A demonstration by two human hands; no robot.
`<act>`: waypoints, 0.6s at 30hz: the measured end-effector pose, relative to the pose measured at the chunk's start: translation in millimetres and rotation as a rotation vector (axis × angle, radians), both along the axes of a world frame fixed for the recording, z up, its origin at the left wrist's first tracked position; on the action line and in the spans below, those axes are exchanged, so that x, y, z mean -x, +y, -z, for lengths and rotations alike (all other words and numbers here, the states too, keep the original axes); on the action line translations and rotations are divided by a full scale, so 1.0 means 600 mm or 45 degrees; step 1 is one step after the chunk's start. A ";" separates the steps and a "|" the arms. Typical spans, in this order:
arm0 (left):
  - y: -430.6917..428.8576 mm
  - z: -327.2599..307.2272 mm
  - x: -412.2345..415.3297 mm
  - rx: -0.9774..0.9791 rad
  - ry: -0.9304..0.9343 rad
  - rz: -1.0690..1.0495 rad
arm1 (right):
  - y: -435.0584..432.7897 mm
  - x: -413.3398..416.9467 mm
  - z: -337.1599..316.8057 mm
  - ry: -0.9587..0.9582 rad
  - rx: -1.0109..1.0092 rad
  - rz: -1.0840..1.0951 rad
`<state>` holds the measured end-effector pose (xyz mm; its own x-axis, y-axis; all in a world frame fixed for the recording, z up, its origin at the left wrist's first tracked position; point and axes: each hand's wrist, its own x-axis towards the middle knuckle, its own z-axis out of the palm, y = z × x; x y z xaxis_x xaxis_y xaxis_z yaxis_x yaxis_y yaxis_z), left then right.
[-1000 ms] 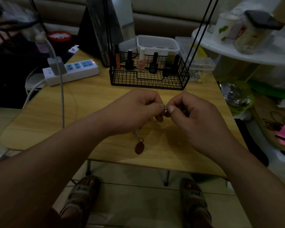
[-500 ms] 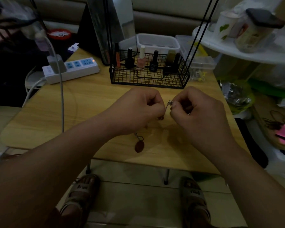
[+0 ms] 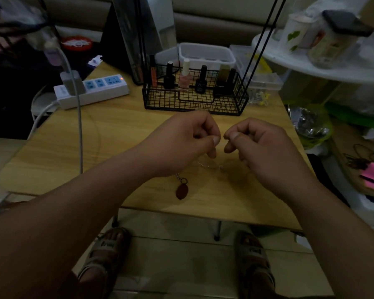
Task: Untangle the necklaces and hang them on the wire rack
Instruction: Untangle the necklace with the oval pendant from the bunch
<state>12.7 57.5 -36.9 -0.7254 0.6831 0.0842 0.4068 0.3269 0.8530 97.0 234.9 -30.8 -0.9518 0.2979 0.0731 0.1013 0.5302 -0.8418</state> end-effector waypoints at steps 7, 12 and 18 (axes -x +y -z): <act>-0.003 0.007 0.012 0.231 0.067 0.145 | 0.031 -0.006 -0.007 -0.255 -0.202 -0.196; 0.000 0.012 0.014 0.349 0.203 0.143 | 0.042 -0.014 -0.006 -0.364 -0.257 -0.407; -0.003 0.004 0.017 0.136 0.244 -0.030 | 0.042 -0.016 -0.005 -0.312 0.033 -0.394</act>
<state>2.5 56.0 -39.2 -0.7191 0.6783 0.1506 0.5495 0.4226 0.7207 106.8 260.1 -27.6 -0.9852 -0.0067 -0.1714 0.1401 0.5459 -0.8261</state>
